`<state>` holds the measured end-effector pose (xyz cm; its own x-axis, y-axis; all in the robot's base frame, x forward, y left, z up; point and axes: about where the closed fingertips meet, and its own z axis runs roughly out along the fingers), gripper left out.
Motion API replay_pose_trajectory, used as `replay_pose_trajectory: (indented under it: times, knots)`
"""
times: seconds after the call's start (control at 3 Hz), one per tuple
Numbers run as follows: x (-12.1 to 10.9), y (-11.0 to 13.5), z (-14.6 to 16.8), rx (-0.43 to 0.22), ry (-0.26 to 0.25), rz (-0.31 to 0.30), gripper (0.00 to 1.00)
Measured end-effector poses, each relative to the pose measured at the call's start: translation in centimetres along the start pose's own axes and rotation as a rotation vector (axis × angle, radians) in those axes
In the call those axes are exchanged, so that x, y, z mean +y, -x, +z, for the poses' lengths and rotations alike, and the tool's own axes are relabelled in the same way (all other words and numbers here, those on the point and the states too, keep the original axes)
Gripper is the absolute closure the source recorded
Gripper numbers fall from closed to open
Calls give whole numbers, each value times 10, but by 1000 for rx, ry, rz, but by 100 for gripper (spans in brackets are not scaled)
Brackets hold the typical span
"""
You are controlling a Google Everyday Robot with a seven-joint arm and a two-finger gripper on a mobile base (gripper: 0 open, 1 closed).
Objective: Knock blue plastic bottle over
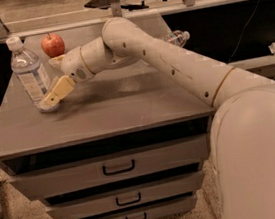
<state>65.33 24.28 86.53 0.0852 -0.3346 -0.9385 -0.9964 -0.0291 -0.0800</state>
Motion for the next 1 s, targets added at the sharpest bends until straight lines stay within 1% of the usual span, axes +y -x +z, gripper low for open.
replay_pose_trajectory:
  times: [0.33,0.67,1.0]
  knots:
    - [13,15,7,-65,15,85,0]
    - [21,18,11,-100,34,133,0]
    - [28,22,15,-133,54,146,17]
